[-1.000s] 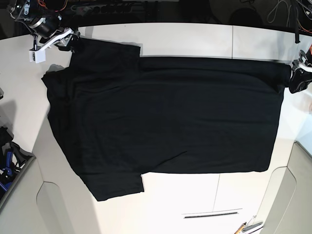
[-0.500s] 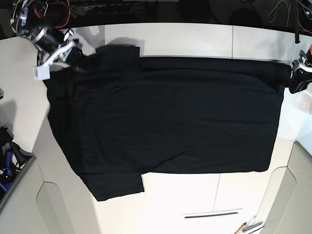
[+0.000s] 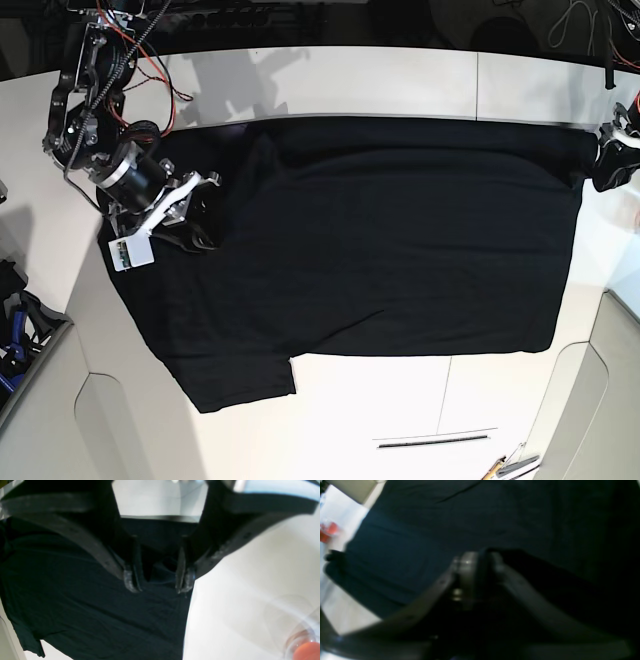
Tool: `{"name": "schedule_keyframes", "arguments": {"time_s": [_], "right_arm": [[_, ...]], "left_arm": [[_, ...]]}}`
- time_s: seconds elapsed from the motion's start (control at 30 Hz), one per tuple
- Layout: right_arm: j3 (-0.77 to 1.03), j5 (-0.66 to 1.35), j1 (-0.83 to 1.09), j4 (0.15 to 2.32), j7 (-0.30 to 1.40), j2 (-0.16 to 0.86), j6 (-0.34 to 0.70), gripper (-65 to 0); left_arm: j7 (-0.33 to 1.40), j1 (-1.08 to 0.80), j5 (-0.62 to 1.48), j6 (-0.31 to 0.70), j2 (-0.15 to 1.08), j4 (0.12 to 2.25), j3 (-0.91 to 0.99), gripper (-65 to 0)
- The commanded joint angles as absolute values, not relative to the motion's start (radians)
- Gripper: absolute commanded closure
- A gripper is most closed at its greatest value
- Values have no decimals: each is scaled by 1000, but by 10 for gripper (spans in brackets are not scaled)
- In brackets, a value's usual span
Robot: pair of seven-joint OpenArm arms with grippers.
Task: Fold the T-shirt properly
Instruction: 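Release and regrasp the shirt edge with the right gripper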
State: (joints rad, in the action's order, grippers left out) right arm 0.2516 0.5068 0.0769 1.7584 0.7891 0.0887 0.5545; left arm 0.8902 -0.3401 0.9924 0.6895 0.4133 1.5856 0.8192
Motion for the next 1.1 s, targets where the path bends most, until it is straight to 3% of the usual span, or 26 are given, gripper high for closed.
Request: {"name": "schedule_keyframes", "arguments": {"time_s": [0.0, 0.07, 0.4, 0.47, 0.53, 0.57, 0.7, 0.8, 0.9, 1.07], "right_arm": [[252, 515, 56, 1772, 759, 97, 561, -231], [255, 514, 45, 1772, 762, 97, 560, -280], [360, 520, 45, 1772, 831, 99, 561, -277], [391, 524, 45, 1772, 876, 100, 561, -209], [417, 523, 46, 1772, 904, 99, 560, -45], [427, 524, 47, 1772, 907, 99, 560, 0], [446, 513, 48, 1771, 906, 99, 561, 0], [445, 462, 59, 1764, 876, 100, 560, 0], [445, 402, 70, 1716, 844, 104, 544, 0], [445, 401, 70, 1532, 842, 143, 543, 0]], "left_arm": [[872, -338, 1013, 698, 435, 1602, 827, -255], [872, -338, 1013, 698, 435, 1602, 827, -255], [892, -338, 1054, 698, 435, 1602, 820, -255], [896, -338, 1061, 698, 435, 1602, 802, -253], [896, -338, 1061, 698, 435, 1602, 772, -206], [895, -338, 1057, 698, 435, 1602, 751, -162], [889, -332, 959, 698, 435, 1602, 645, 0], [828, -332, 797, 698, 435, 1602, 570, 0], [738, -332, 636, 606, 435, 1602, 516, 0], [773, -334, 580, 556, 435, 1602, 478, 0]]}}
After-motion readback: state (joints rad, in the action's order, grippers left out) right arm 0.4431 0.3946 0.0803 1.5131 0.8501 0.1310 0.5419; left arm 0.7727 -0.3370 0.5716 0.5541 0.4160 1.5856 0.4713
